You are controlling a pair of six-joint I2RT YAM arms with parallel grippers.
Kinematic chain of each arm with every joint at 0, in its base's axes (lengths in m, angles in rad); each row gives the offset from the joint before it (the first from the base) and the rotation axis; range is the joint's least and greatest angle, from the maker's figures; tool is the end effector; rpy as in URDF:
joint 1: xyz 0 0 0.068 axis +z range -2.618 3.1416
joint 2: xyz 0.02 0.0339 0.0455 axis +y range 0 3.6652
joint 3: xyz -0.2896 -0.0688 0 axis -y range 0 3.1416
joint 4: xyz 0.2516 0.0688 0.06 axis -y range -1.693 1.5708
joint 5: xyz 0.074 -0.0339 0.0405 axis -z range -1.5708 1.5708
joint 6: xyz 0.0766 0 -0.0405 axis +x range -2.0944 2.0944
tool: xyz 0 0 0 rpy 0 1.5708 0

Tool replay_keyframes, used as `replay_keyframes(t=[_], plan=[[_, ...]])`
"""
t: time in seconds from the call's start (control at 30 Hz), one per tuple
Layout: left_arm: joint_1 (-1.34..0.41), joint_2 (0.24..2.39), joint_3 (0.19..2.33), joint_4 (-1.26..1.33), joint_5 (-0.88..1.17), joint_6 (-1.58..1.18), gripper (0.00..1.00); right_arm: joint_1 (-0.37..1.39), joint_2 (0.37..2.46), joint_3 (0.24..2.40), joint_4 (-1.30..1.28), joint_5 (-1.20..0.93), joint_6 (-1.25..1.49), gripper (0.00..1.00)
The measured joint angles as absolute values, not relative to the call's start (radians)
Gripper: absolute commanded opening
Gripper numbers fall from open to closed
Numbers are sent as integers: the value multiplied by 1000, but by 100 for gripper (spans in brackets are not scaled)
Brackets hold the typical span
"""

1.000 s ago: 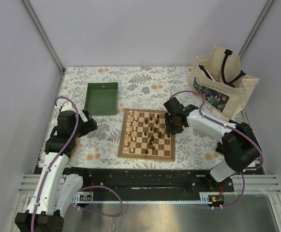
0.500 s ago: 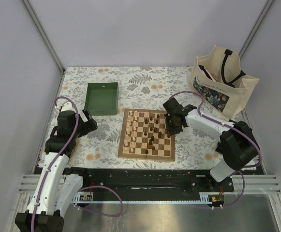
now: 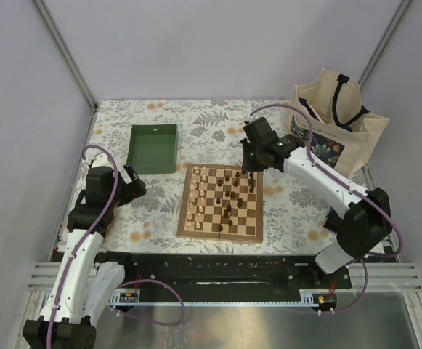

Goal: Set up the chess pieces on the board

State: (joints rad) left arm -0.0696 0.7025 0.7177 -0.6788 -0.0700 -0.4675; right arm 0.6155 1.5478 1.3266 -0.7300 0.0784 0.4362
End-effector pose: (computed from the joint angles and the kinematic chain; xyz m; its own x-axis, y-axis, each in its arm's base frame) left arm 0.1681 -0.0063 0.2718 -0.5550 -0.4120 -0.7227 -0.2641 0.9111 -0.3166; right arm 0.2968 0.2025 0.2839 -0.8300 -0.0710 -0.5533 -0.2072 0.9602 0.1876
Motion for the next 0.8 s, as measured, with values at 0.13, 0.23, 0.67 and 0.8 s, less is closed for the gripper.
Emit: replay_keyframes(t=[0.13,0.23,0.67,0.8], plan=[[-69,702,718,-679,-70,-467,99,612,1655,1460,-727,94,411,17],[-68,702,718,-679,-70,-467,99,609,1750,1510,-729,96,399,17],[-64,702,718,-679,-67,-467,99,597,1888,1529,-756,98,392,16],[-63,702,718,-678,-67,-467,99,589,1888,1528,-756,96,389,15]])
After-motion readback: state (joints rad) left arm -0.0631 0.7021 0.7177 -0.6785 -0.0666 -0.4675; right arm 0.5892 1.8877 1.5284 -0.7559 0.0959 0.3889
